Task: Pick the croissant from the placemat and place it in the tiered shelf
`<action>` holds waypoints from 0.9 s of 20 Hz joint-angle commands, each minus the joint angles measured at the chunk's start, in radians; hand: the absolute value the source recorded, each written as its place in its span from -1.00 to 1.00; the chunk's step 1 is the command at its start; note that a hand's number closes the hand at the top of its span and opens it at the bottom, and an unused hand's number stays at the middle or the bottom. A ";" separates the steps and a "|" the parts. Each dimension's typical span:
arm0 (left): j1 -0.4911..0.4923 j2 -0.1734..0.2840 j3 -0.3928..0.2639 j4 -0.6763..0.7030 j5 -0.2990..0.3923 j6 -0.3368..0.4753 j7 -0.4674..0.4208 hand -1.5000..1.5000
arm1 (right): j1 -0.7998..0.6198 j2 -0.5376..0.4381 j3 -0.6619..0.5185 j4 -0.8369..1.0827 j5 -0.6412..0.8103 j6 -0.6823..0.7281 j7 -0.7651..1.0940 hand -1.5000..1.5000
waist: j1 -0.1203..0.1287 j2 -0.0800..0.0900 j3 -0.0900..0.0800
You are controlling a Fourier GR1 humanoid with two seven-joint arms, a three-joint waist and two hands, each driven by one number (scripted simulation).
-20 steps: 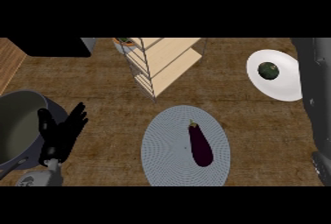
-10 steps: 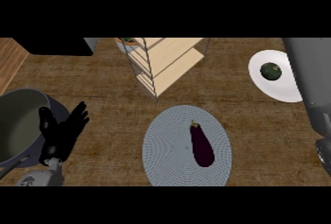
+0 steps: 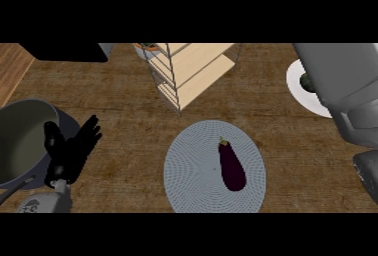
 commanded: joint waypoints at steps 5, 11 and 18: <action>-0.028 -0.013 0.017 0.066 0.006 -0.024 -0.044 0.00 | -0.058 0.032 -0.005 0.188 0.067 -0.112 -0.133 1.00 | 0.004 0.005 0.000; -0.048 0.003 -0.002 -0.003 -0.016 -0.007 0.039 0.00 | -0.105 0.022 -0.043 0.275 0.057 -0.107 -0.204 1.00 | 0.015 0.007 0.000; 0.004 -0.028 -0.014 -0.005 -0.024 -0.006 -0.013 0.00 | -0.086 0.006 0.000 0.331 0.129 -0.147 -0.292 1.00 | 0.023 0.010 0.000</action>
